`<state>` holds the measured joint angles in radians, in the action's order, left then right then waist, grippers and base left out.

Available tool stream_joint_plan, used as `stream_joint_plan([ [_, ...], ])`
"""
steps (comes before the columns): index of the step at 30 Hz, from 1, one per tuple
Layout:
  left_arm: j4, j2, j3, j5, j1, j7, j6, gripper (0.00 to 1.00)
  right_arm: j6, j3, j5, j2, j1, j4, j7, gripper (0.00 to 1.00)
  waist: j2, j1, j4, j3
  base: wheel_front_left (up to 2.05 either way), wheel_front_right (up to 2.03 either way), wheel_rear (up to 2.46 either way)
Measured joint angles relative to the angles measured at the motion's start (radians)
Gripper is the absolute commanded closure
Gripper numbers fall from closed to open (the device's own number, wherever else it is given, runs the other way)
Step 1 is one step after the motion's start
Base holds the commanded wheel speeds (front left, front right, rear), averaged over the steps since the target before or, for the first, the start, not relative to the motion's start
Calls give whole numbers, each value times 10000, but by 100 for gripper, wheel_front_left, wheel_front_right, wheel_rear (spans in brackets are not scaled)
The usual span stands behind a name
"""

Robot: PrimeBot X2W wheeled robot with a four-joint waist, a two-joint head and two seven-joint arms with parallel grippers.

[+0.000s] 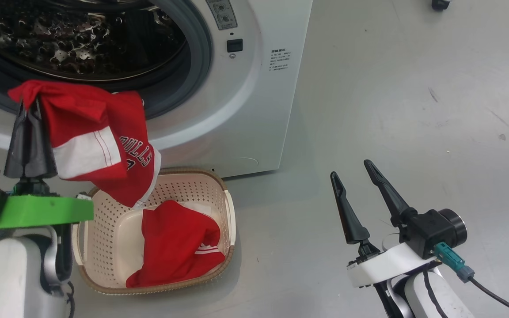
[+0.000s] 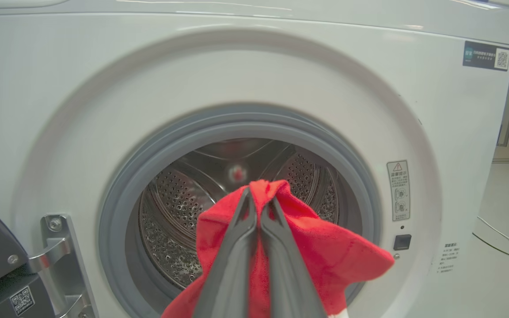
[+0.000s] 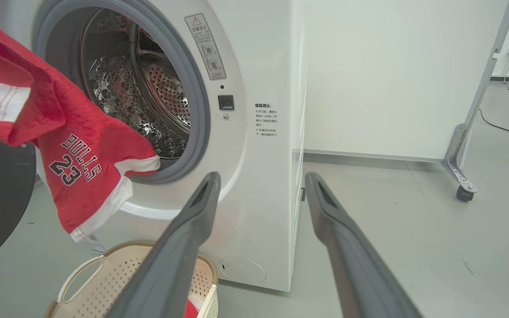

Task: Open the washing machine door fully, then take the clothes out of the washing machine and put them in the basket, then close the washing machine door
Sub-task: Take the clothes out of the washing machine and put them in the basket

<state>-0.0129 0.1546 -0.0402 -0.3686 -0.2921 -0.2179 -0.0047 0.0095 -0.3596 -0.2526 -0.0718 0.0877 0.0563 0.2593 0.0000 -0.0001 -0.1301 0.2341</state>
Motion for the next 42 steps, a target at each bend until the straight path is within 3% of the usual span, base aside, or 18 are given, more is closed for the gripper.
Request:
stream_joint_plan([
  [11, 380, -410, -161, -339, 1235, 286, 98, 100, 155, -125, 107, 19, -3, -240, 0, 0, 0, 0, 4, 331, 0, 0, 0],
  [21, 1129, -447, -100, -437, 1340, 274, 98, 100, 161, -192, 180, 46, 31, -512, 0, 0, 0, 0, -166, 1004, 0, 0, 0],
  [42, 4349, 213, 270, -420, -81, 428, 77, 100, 238, -368, 268, 142, 984, -1097, 0, 0, 0, 1, -1039, 3300, 0, 0, 0],
])
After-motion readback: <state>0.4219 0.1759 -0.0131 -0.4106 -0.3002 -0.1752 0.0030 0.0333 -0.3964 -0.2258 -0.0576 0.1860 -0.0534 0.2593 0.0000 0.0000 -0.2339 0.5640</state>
